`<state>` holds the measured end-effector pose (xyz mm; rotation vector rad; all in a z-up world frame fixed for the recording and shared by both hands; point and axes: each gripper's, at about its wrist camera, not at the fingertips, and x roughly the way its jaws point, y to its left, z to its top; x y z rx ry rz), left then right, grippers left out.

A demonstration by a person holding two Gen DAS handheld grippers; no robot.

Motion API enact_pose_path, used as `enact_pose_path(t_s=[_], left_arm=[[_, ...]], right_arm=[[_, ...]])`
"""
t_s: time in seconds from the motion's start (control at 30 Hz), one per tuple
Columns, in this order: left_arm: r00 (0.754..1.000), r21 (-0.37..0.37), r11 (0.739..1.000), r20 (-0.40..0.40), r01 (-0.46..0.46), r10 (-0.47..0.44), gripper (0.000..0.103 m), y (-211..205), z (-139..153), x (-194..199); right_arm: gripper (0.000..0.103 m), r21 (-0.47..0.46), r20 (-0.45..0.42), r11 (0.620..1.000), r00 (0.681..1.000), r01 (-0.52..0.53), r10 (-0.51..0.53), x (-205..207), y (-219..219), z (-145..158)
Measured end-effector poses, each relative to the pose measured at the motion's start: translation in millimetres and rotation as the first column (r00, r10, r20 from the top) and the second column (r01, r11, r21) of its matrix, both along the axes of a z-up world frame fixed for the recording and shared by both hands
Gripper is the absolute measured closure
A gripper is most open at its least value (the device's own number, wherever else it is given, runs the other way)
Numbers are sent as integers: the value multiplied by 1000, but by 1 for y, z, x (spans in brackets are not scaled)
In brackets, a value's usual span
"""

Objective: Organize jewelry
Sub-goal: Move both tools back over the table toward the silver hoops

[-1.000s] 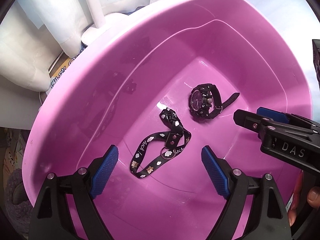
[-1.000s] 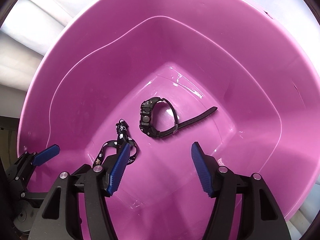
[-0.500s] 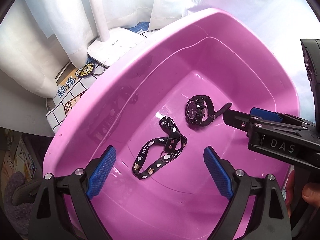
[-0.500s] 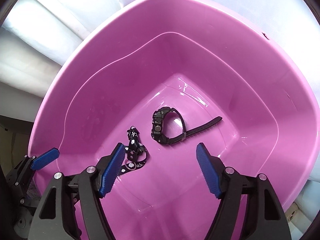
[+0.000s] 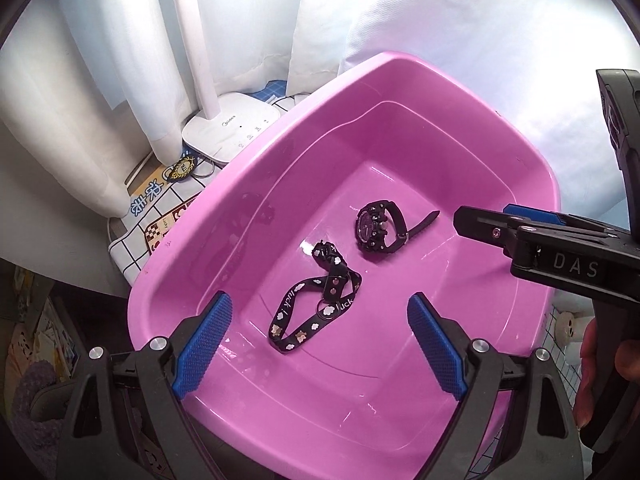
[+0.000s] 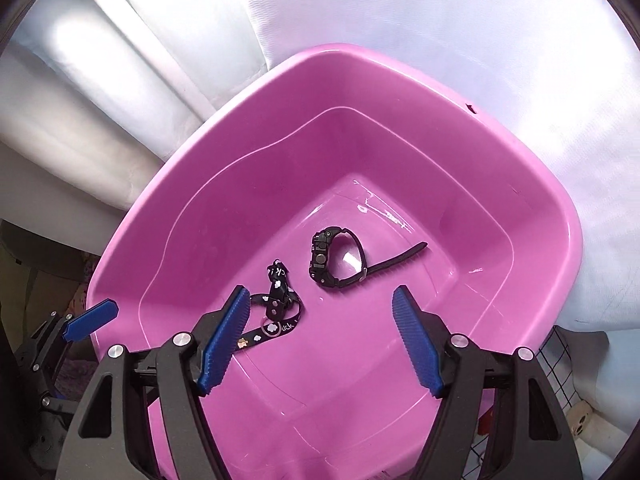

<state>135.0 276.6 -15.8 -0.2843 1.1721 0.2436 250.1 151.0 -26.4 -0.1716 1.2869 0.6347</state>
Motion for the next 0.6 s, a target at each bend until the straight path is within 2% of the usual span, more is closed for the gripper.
enact_pose_path(t_s=[0.17,0.33,0.43,0.6], left_arm=[[998,24,999,40,38,-39,9,-13,16,-13],[994,51,996,78,69,-73,8,-30,28,-27],[991,59,995,95,85,-91,7,-40,33,-35],[984,81,990,126,120,-129,7,-61,40,-46]], right_arm=[[33,28,31,1000,999,10,-11,-17,-23,15],[33,39,72,998,996,45,-48,-38,-55,26],[29,62,90,995,993,75,-80,-52,-79,32],[29,63,166,991,978,116,-125,-79,-117,37]])
